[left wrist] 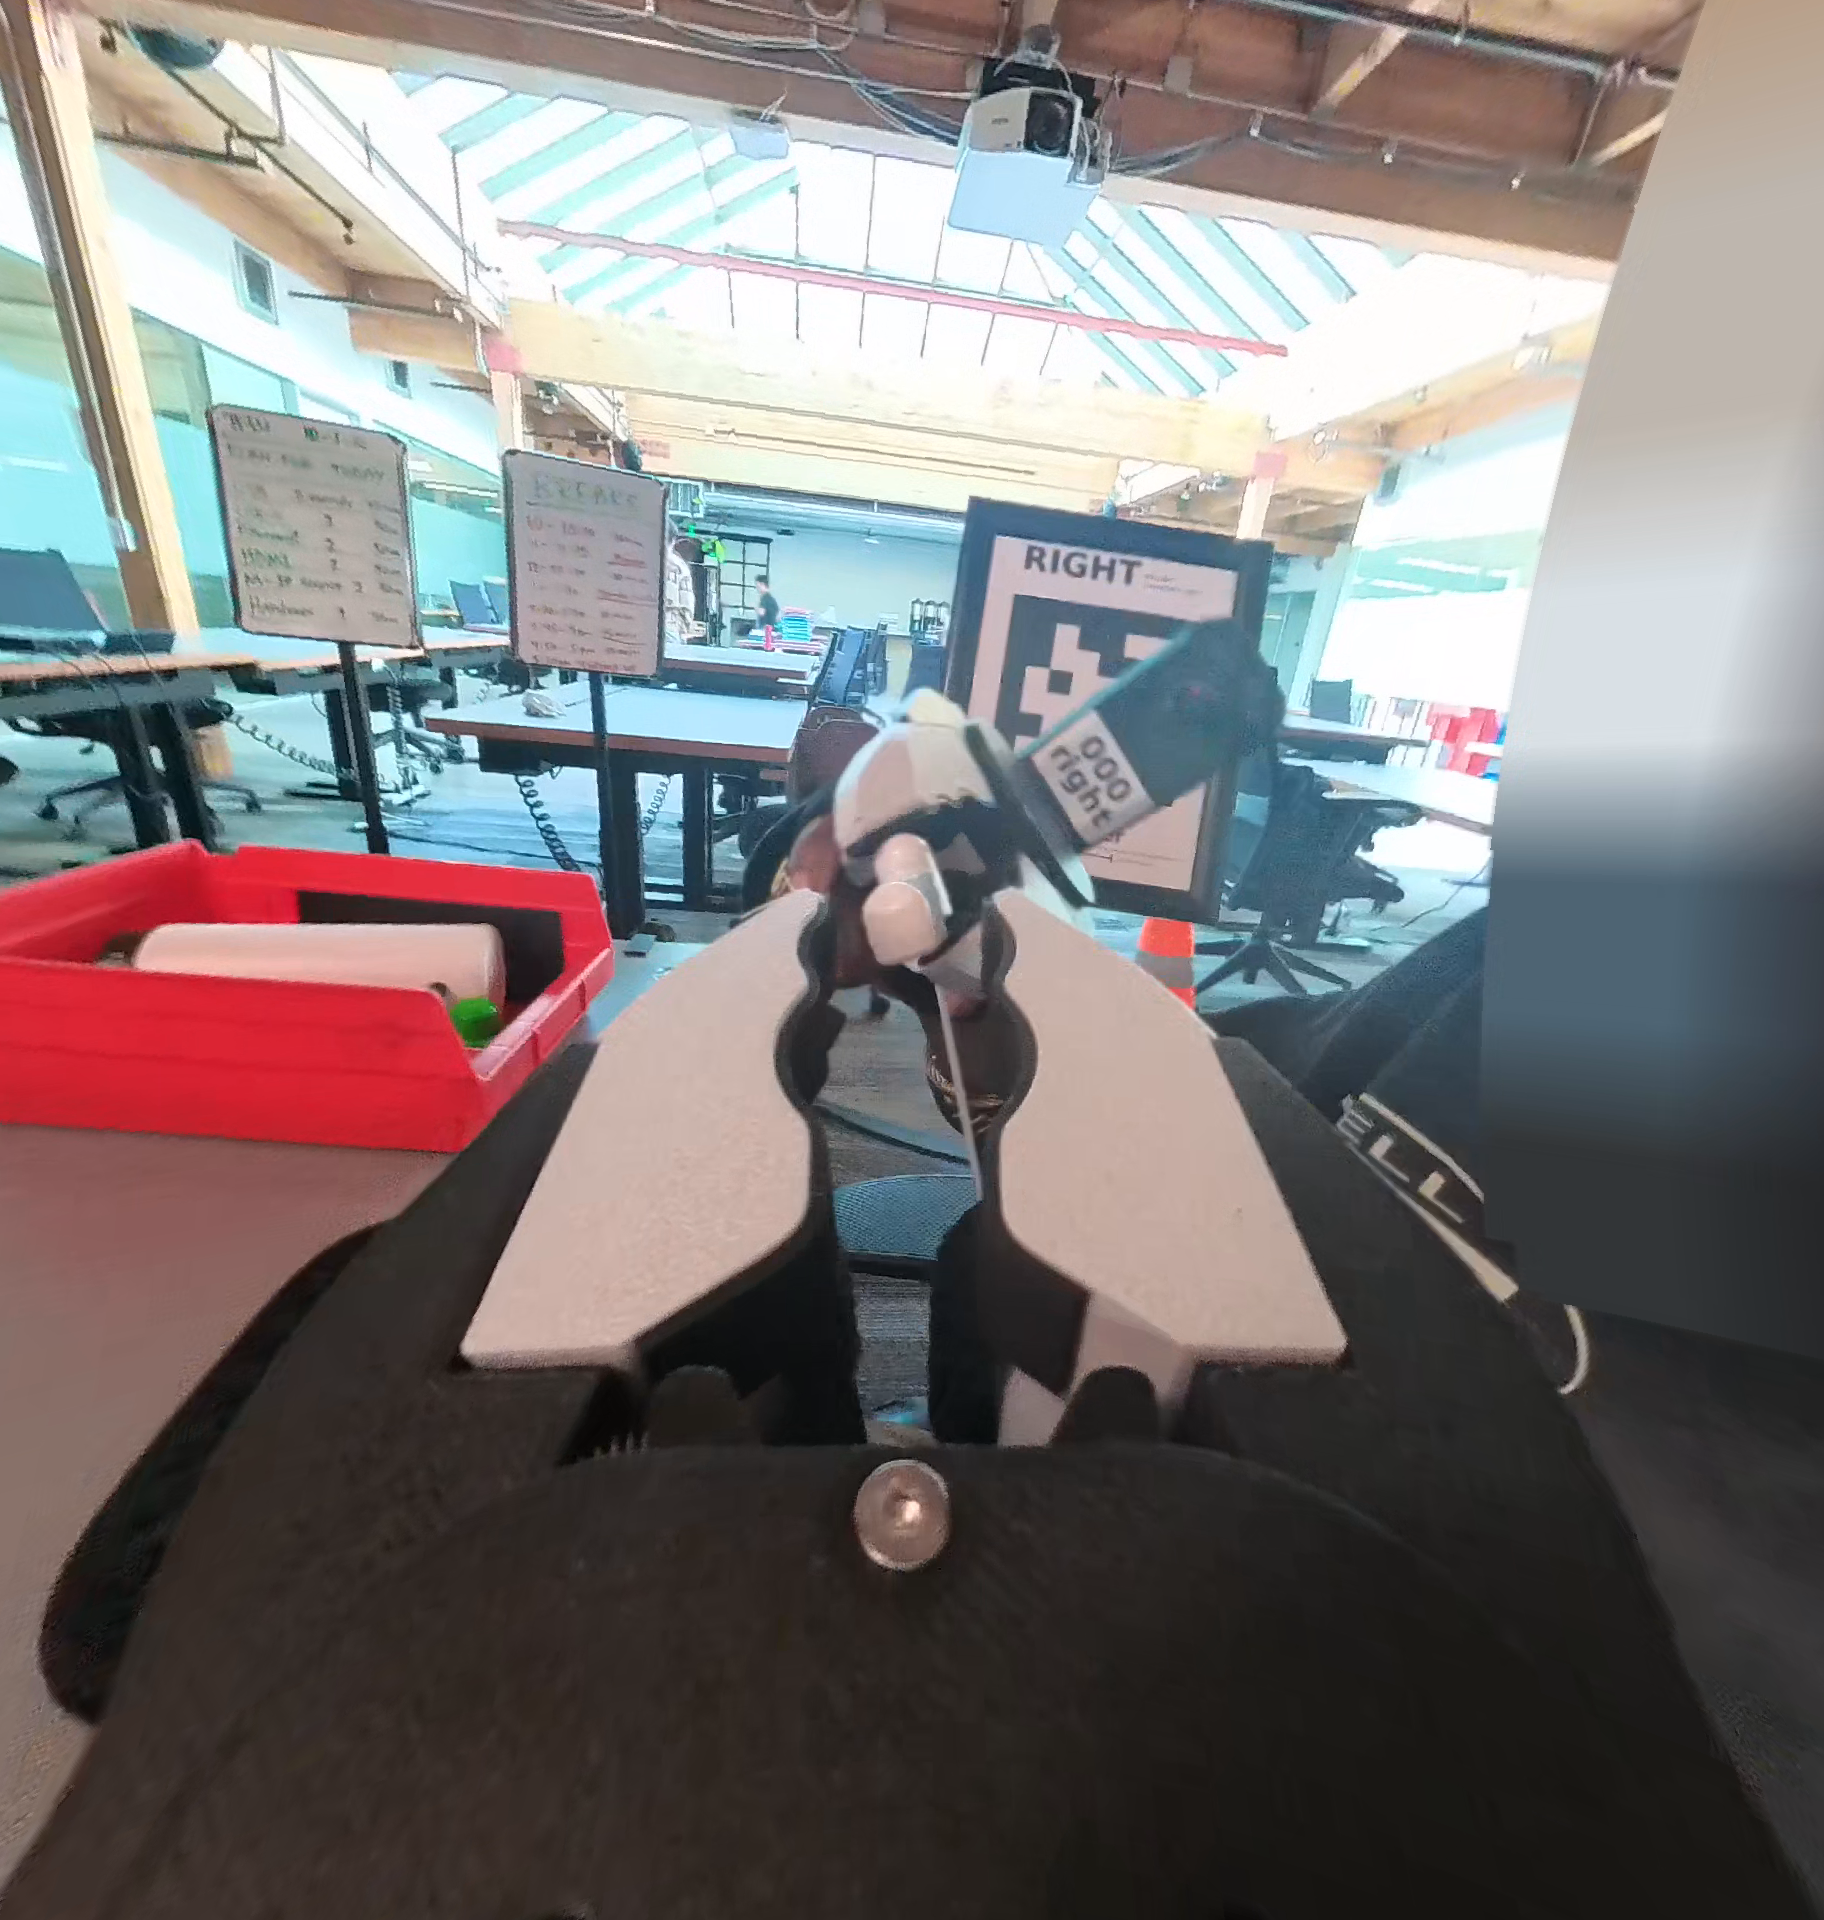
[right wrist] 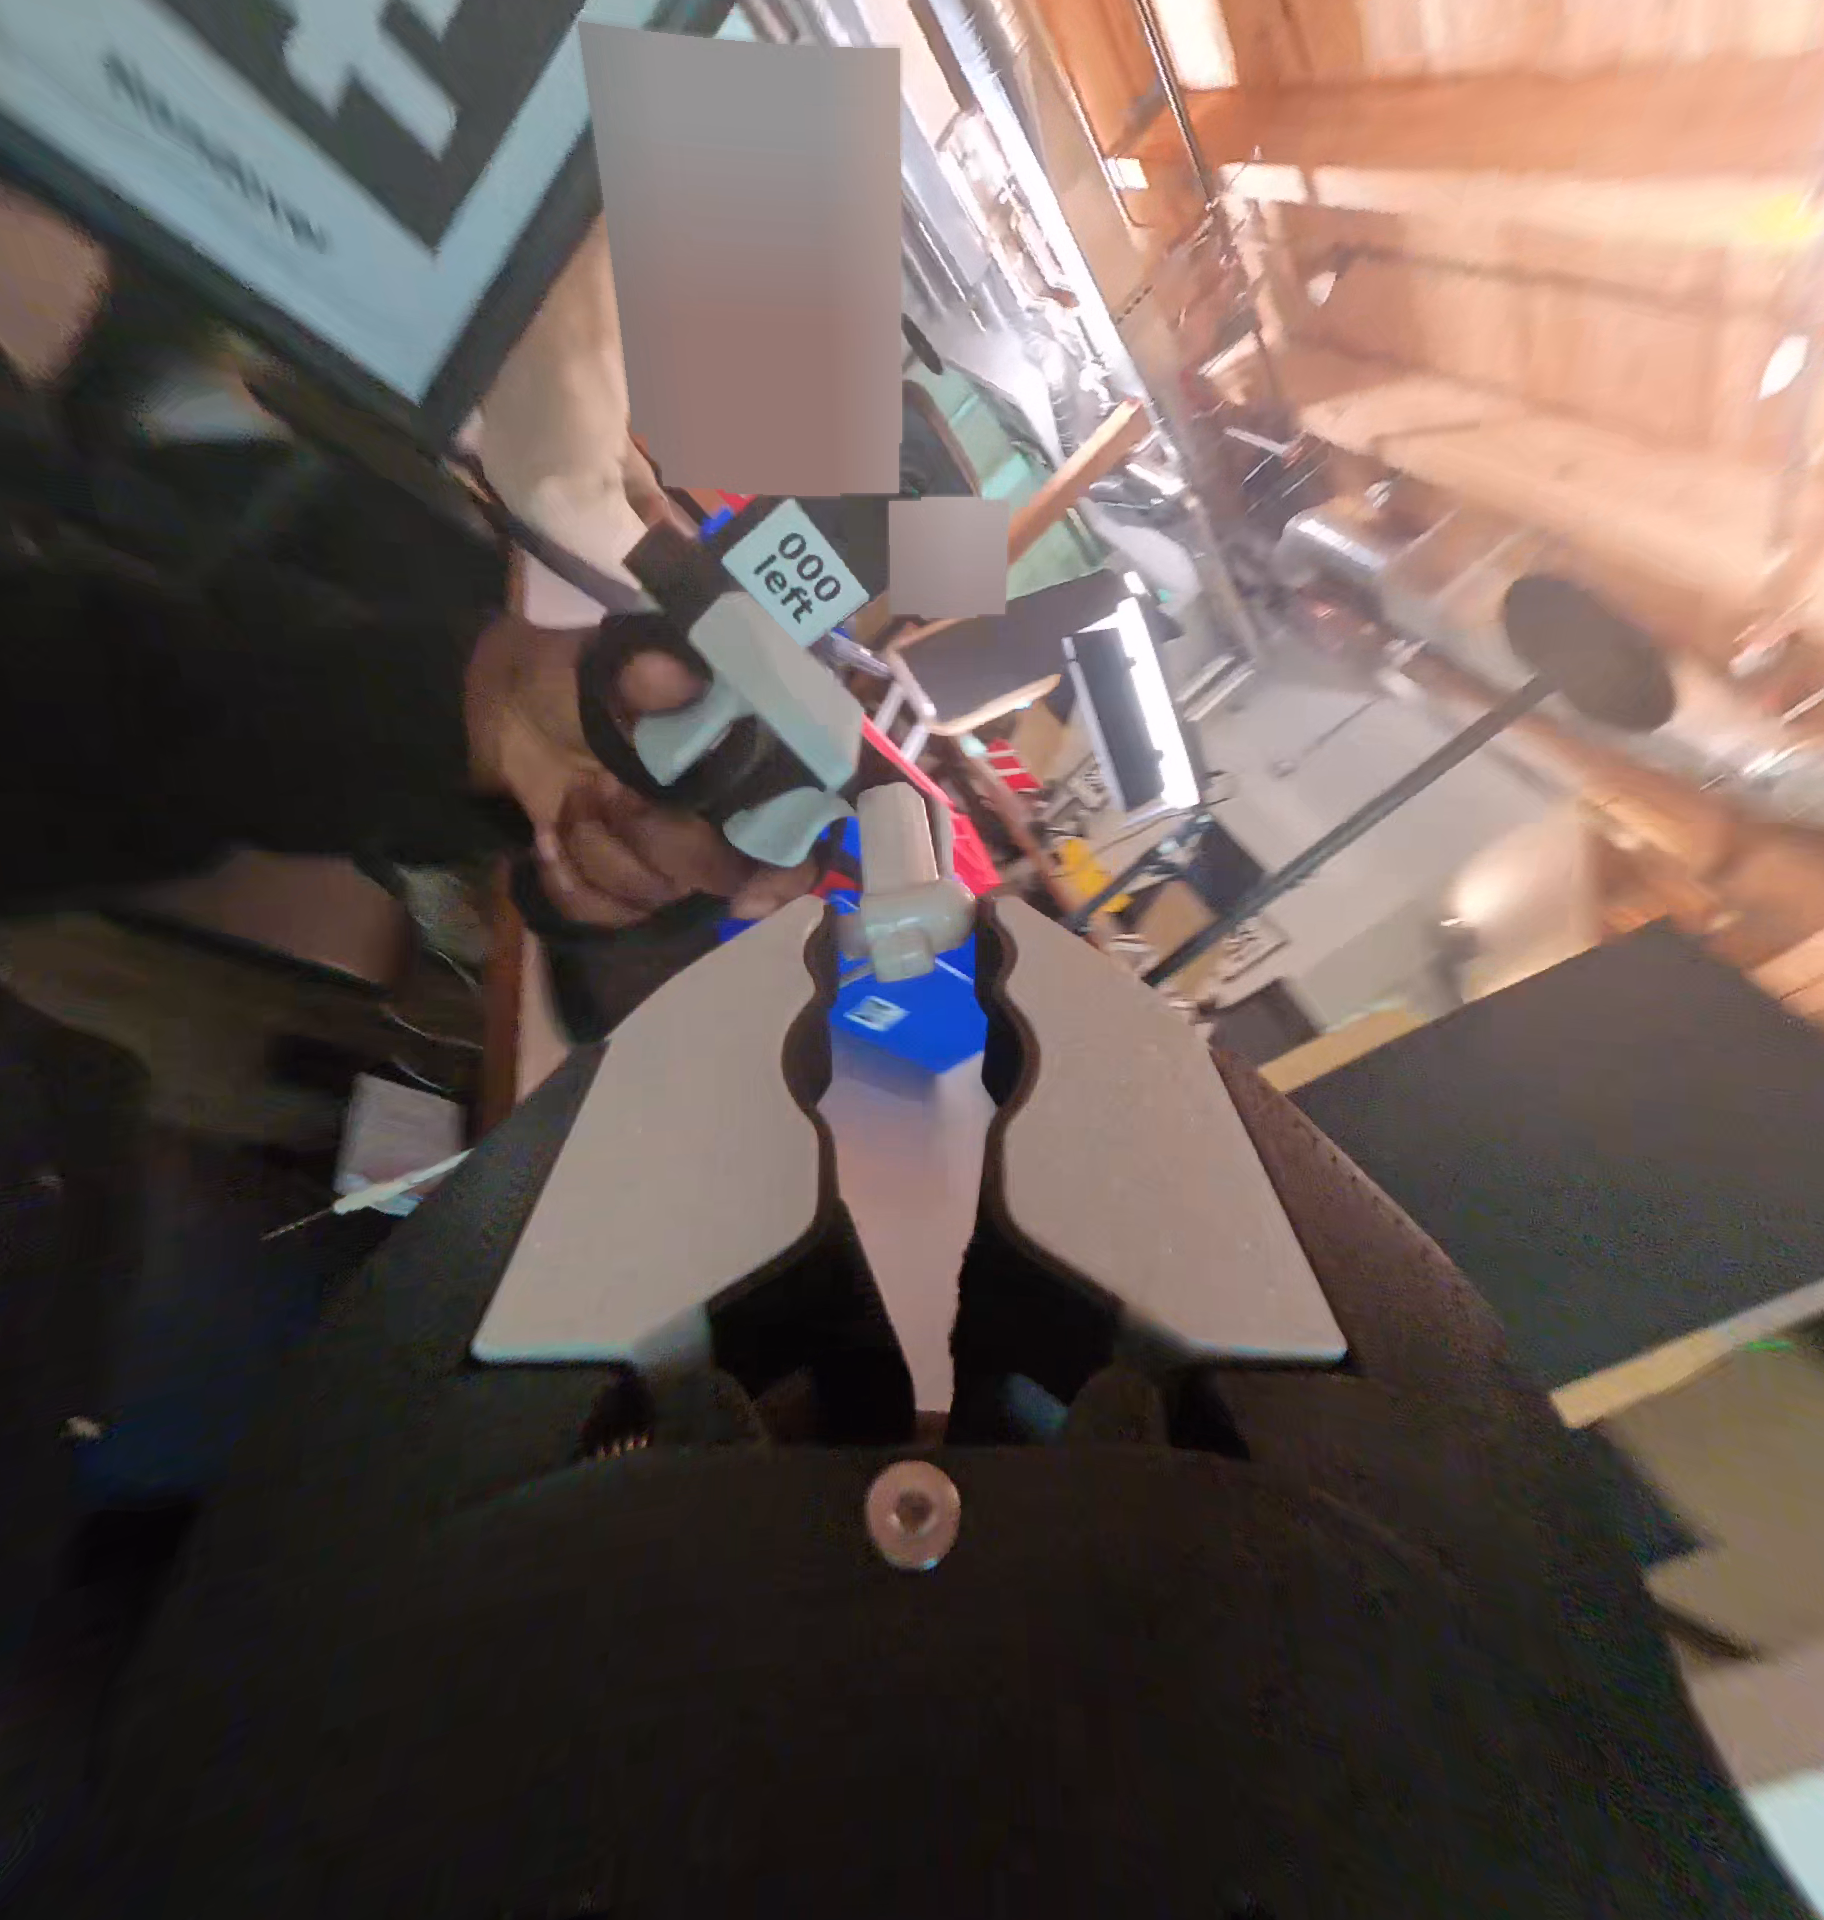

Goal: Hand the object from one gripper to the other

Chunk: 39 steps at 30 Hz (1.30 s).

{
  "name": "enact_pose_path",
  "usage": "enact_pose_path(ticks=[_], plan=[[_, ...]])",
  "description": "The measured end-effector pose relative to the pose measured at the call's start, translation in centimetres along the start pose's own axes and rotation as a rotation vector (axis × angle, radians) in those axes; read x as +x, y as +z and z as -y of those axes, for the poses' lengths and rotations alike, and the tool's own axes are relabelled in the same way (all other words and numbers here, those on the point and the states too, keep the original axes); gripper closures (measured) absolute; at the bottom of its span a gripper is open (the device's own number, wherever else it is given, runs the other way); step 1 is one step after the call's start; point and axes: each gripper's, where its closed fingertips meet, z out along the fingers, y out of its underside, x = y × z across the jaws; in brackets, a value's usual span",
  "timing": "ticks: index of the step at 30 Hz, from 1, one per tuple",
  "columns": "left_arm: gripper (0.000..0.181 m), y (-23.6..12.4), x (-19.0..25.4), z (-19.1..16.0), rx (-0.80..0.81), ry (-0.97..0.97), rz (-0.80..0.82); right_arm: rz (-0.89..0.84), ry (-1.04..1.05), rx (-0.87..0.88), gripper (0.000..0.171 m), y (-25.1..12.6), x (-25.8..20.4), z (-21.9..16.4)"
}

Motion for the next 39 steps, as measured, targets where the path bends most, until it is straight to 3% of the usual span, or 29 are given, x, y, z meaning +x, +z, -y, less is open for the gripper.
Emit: enact_pose_path(ticks=[4,7,10,15,19,22,26,33,39], plan=[[0.161,0.1,-0.2,-0.7,-0.034,-0.024,-0.003,-0.05,-0.193,-0.023,0.146,0.1,-0.3,0.2],[0.169,0.2,0.2,-0.3,-0.009,0.027,-0.016,-0.06,-0.175,-0.024,0.146,0.2,-0.1,0.1],[0.169,0.0,0.4,0.2,0.024,0.09,-0.012,0.002,0.078,0.038,0.146,0.1,0.0,0.4],[0.169,-0.2,0.7,0.4,0.036,0.154,-0.015,0.266,0.833,0.258,0.141,-0.8,0.5,1.9],[0.17,0.0,0.7,0.1,0.016,0.171,-0.008,0.329,0.963,0.27,0.143,-0.2,0.0,1.6],[0.17,0.0,0.9,0.0,0.018,0.155,-0.031,0.342,0.885,0.214,0.156,0.2,-1.0,1.3],[0.168,0.1,0.6,0.0,0.012,0.135,-0.01,0.264,0.671,0.216,0.158,0.1,-0.7,1.3],[0.154,-0.1,0.4,-0.1,0.006,-0.08,-0.063,-0.044,-0.315,0.132,0.158,-0.4,-0.8,1.5],[0.156,0.1,1.0,-0.5,-0.018,-0.14,-0.124,-0.076,-0.612,0.052,0.158,-0.2,-1.7,0.8]])
